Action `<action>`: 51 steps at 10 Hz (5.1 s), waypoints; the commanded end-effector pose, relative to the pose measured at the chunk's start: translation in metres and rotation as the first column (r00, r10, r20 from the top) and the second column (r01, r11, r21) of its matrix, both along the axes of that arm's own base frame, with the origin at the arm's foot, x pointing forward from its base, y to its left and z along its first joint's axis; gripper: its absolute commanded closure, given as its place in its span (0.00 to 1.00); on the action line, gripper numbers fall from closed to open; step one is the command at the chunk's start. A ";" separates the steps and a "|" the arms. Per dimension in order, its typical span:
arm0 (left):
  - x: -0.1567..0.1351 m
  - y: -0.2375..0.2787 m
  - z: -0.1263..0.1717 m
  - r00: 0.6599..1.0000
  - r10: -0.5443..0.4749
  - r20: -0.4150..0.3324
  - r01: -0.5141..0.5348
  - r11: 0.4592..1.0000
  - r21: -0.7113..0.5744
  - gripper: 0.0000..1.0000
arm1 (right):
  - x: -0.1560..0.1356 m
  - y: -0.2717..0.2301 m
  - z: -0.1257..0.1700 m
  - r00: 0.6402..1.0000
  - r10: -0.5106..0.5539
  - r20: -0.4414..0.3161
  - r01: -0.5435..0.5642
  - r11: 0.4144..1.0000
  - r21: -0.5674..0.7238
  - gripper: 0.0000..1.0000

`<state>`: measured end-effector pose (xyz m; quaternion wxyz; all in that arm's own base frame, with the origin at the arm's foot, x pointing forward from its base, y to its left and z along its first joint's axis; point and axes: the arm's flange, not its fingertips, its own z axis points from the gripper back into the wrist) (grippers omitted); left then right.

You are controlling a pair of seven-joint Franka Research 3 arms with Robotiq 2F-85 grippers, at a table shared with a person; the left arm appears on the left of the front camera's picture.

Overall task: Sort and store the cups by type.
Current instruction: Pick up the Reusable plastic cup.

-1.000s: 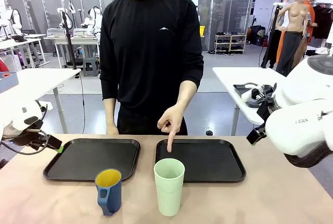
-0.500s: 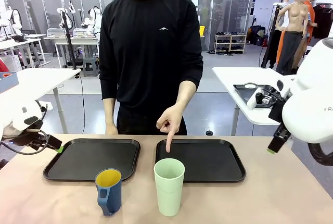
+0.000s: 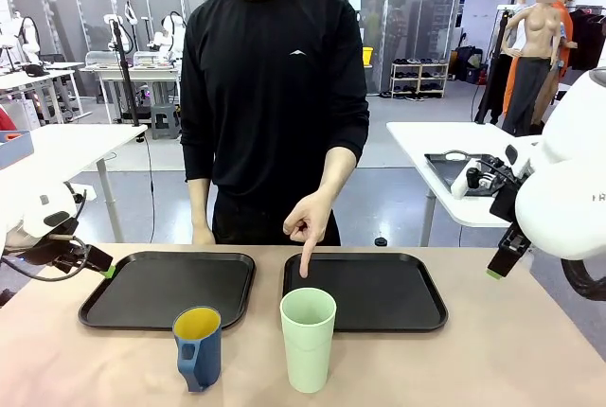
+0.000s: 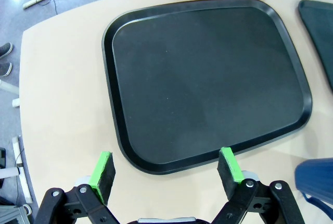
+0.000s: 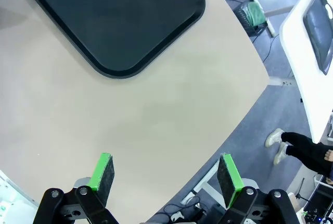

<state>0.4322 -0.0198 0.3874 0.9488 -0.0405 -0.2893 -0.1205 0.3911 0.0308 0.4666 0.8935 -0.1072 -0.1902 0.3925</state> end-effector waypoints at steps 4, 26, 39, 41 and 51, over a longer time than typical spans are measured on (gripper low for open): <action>0.000 0.000 0.001 1.000 0.000 0.002 0.000 1.000 -0.001 0.00 | -0.031 -0.015 -0.024 0.903 0.427 -0.046 -0.428 0.889 -0.163 0.00; 0.000 0.000 0.001 1.000 0.000 0.002 0.000 1.000 -0.001 0.00 | -0.009 0.062 -0.150 0.626 0.754 0.200 -0.744 0.500 0.444 0.00; 0.000 0.000 0.001 1.000 0.000 0.002 0.000 1.000 -0.001 0.00 | -0.015 0.077 -0.176 0.634 0.713 0.299 -0.667 0.308 0.678 0.00; 0.000 0.000 0.001 1.000 0.000 0.002 0.000 1.000 -0.001 0.00 | -0.016 0.093 -0.194 0.659 0.675 0.333 -0.656 0.297 0.694 0.00; 0.000 0.000 0.001 1.000 0.000 0.002 0.000 1.000 -0.001 0.00 | -0.021 0.158 -0.238 0.632 0.579 0.515 -0.671 0.077 0.738 0.00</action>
